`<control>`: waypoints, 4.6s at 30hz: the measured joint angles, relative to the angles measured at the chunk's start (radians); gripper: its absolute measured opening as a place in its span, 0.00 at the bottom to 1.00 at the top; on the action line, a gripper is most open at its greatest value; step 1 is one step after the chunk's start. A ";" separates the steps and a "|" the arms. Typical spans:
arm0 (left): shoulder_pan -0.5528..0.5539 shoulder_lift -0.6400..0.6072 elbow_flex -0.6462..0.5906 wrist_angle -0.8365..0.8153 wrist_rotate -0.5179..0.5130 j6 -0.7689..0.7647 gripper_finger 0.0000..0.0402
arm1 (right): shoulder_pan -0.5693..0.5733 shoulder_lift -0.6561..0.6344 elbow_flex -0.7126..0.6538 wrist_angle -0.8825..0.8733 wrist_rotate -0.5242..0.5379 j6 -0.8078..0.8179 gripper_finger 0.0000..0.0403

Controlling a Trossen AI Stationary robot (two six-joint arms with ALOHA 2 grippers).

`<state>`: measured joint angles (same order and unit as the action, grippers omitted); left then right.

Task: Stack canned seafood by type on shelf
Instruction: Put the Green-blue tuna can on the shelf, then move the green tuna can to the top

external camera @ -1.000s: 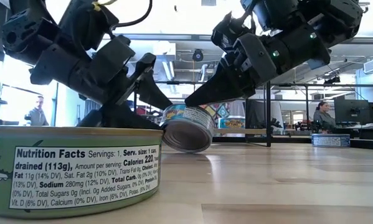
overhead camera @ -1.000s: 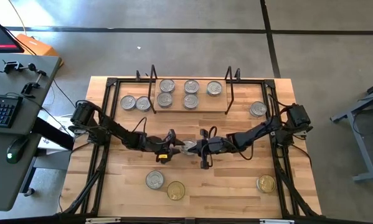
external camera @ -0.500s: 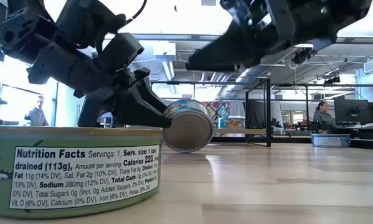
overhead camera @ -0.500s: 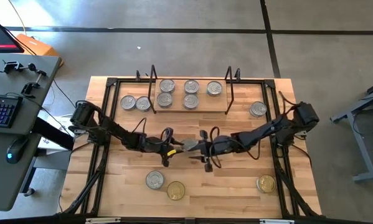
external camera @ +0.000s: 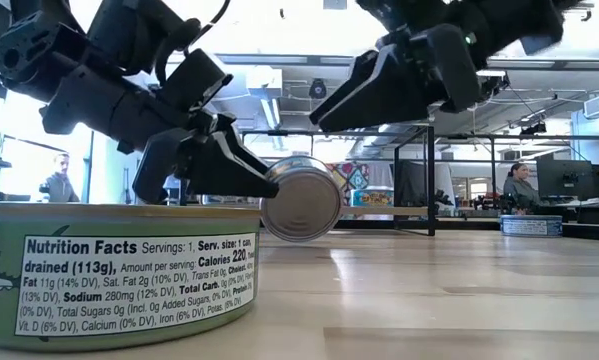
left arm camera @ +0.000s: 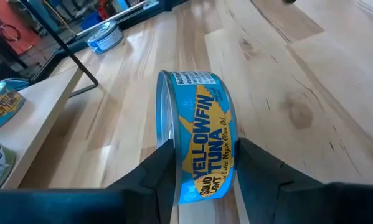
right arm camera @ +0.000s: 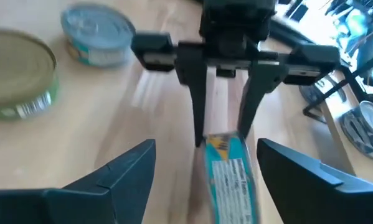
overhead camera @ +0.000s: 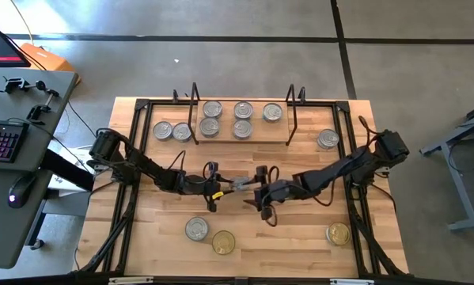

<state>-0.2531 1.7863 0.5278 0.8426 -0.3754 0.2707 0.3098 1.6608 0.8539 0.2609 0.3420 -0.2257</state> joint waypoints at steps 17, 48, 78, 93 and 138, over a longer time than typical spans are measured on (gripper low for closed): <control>-0.006 -0.002 0.059 0.020 0.033 0.072 0.31 | -0.035 0.126 0.232 -0.392 0.034 -0.042 0.61; -0.175 -0.398 0.060 -0.533 -0.288 -0.129 0.48 | -0.129 -0.027 0.105 -0.562 0.471 -0.018 0.29; -0.225 -0.424 0.060 -0.585 -0.413 -0.139 0.45 | -0.473 -0.056 0.030 -0.527 0.248 -0.321 0.66; -0.225 -0.424 0.060 -0.585 -0.413 -0.148 0.45 | -0.474 -0.132 0.031 -0.539 0.015 -0.030 0.32; -0.204 -0.718 0.061 -0.788 -0.535 -0.251 0.45 | 0.734 -0.142 0.059 -1.230 -0.487 2.174 0.00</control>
<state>-0.4574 1.0687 0.5888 0.0549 -0.9100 0.0199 1.0439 1.5188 0.9130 -0.9690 -0.1454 1.9479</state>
